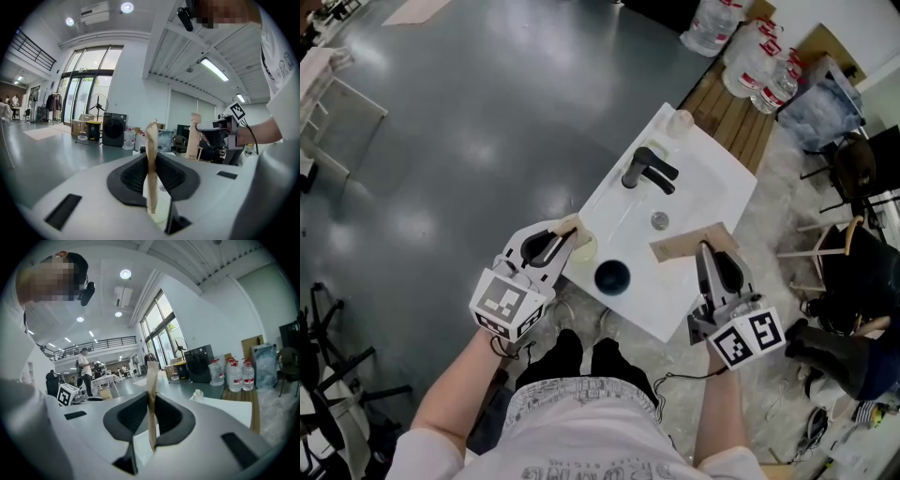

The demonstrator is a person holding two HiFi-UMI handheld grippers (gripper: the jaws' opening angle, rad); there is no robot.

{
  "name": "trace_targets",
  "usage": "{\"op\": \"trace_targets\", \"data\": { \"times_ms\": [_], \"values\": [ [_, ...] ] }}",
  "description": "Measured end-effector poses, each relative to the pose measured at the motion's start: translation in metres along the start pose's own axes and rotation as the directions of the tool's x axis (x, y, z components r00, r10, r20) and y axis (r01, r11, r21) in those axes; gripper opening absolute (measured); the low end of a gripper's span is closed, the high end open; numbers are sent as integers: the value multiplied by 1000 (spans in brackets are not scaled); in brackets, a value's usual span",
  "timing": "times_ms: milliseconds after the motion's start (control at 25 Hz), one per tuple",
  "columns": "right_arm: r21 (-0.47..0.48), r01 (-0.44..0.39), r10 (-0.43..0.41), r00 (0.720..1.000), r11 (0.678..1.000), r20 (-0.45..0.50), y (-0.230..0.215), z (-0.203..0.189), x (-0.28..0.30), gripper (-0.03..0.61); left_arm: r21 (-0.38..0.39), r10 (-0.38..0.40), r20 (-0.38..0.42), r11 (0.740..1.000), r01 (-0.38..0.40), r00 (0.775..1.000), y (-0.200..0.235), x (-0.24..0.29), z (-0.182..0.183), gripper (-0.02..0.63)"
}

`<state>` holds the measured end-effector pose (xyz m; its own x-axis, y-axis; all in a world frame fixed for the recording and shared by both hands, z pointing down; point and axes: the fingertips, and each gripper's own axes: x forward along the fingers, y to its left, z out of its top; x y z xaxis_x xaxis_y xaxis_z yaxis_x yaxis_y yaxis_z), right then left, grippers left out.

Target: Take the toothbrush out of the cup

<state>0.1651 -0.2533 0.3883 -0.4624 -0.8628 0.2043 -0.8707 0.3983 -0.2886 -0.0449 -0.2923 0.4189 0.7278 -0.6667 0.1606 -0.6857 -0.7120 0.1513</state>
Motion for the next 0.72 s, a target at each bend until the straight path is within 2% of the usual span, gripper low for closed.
{"op": "trace_targets", "data": {
  "times_ms": [720],
  "values": [
    [-39,-58,63,989,998,131,25,52,-26,54,96,48,110,994,-59,993,-30,-25,83,69]
  ]
}}
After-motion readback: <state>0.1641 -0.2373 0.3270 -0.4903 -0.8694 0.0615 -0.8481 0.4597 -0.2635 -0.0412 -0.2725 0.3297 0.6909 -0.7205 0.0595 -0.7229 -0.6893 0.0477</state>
